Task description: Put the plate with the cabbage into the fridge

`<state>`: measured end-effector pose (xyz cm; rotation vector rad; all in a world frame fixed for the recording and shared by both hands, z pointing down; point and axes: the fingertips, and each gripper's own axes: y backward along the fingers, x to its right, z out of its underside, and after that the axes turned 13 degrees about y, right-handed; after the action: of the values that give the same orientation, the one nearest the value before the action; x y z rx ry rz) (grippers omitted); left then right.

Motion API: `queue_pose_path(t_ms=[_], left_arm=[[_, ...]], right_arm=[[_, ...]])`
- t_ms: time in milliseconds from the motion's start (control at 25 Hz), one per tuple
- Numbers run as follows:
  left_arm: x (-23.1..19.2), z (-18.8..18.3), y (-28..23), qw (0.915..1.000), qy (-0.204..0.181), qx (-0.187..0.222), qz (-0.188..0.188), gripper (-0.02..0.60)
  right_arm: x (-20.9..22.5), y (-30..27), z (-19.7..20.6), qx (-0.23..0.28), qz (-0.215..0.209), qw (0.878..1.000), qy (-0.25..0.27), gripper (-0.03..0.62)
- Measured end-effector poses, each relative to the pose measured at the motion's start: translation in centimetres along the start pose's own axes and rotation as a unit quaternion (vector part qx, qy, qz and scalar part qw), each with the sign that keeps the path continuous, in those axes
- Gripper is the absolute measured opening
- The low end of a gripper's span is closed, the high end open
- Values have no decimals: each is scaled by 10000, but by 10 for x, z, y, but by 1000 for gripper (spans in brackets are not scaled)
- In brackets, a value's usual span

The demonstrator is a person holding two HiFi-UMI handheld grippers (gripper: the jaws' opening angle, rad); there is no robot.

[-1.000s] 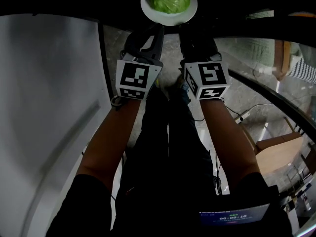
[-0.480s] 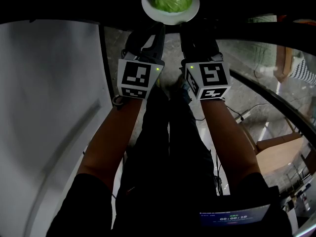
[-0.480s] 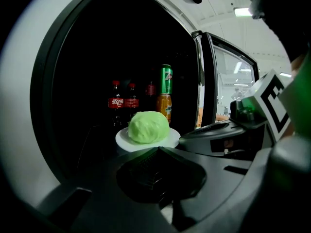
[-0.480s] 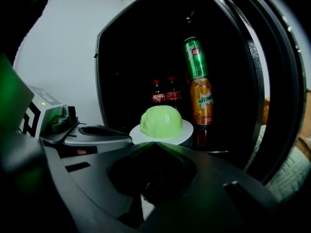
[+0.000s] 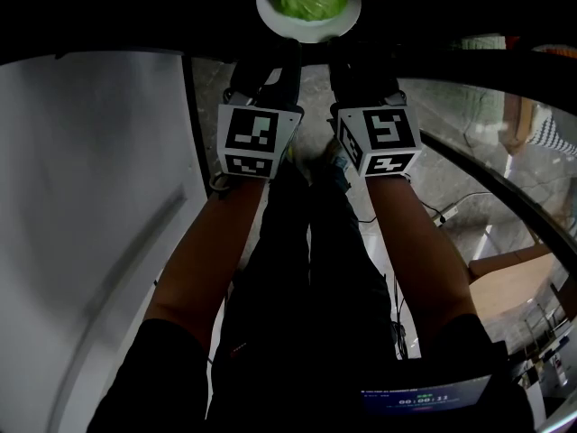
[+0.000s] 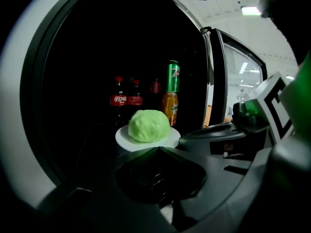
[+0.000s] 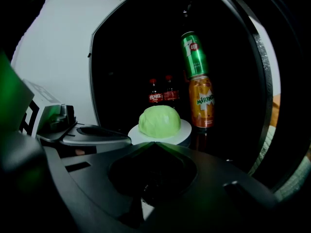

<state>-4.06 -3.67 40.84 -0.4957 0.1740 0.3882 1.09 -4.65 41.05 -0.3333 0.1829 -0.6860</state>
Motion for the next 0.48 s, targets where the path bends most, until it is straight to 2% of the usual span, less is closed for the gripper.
queue_pose_path(t_ms=[480], left_arm=[[-6,1,-12,9994,281,-92,-203,3]], right_arm=[[5,-9,6,-123,-96,9999,-44,6]])
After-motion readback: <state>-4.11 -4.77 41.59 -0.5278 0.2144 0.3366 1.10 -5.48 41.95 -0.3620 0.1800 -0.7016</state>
